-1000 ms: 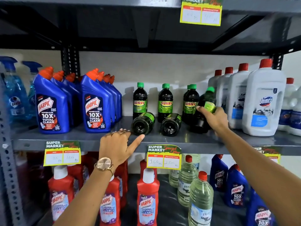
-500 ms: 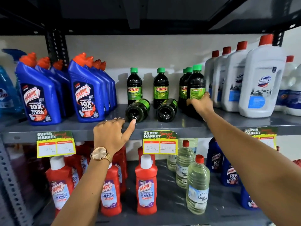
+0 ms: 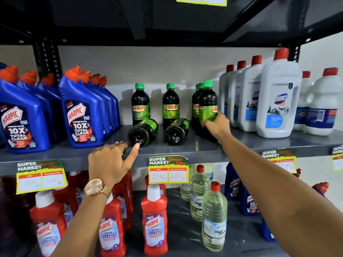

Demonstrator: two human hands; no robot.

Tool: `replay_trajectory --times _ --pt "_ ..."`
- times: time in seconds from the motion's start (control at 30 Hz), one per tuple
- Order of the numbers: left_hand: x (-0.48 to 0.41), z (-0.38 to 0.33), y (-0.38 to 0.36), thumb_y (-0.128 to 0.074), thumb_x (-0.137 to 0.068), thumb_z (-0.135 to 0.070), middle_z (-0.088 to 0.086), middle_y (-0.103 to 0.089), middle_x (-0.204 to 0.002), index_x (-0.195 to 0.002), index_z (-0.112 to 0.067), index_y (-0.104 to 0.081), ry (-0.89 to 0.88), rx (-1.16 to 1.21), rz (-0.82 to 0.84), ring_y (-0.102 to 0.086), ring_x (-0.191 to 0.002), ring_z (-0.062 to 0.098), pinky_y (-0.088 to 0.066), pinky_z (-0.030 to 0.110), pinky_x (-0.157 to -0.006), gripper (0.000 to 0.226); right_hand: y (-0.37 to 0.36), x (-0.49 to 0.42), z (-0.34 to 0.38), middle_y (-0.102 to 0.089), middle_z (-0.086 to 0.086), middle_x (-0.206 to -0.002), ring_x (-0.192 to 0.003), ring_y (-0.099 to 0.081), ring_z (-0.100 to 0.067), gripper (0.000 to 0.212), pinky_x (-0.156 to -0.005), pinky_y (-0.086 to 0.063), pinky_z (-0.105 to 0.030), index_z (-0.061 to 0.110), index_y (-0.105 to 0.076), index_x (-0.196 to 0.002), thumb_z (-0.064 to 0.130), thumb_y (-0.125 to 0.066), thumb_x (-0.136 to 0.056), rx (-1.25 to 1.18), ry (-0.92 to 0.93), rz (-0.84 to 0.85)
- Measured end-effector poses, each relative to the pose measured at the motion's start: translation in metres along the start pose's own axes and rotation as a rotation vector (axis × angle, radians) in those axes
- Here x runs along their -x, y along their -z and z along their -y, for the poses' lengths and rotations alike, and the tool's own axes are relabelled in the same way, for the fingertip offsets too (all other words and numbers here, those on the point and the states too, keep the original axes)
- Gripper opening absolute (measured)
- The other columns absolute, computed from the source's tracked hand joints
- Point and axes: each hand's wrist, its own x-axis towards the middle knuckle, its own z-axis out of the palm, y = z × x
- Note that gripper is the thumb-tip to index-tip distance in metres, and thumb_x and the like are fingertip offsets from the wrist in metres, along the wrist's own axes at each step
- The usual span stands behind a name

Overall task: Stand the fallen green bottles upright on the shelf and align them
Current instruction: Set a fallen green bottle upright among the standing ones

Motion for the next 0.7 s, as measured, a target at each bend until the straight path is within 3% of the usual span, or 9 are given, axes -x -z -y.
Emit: replay_trajectory --times 0.23,0.43,0.7 --pt "0.000 -0.001 0.002 -0.033 -0.086 -0.056 0.001 -0.064 -0.052 -0.060 -0.018 -0.069 0.001 -0.007 -0.008 -0.063 -0.050 0.026 -0.033 0.021 -0.043 0.059 -0.003 -0.005 -0.004 -0.053 -0.019 -0.130 -0.122 -0.052 -0.035 0.088 -0.101 -0.046 -0.043 0.002 -0.046 -0.127 0.036 -0.089 -0.059 0.091 0.032 -0.038" --pt "-0.001 -0.001 0.001 -0.034 -0.085 -0.055 0.001 -0.072 -0.061 -0.070 -0.018 -0.076 -0.002 -0.016 -0.002 -0.068 -0.054 0.026 -0.043 0.024 -0.044 0.058 -0.003 -0.013 -0.010 -0.061 -0.018 -0.123 -0.115 -0.059 -0.036 0.068 -0.096 -0.050 -0.042 0.000 -0.052 -0.121 0.023 -0.086 -0.067 0.104 0.040 0.011" --pt "-0.003 -0.002 0.003 -0.035 -0.084 -0.056 -0.001 -0.069 -0.057 -0.064 -0.020 -0.073 0.021 -0.009 -0.004 -0.066 -0.050 0.024 -0.041 0.023 -0.043 0.056 -0.007 -0.012 -0.008 -0.046 -0.023 -0.137 -0.125 -0.049 -0.040 0.095 -0.103 -0.044 -0.046 -0.003 -0.038 -0.136 0.040 -0.085 -0.066 0.211 0.040 0.037"
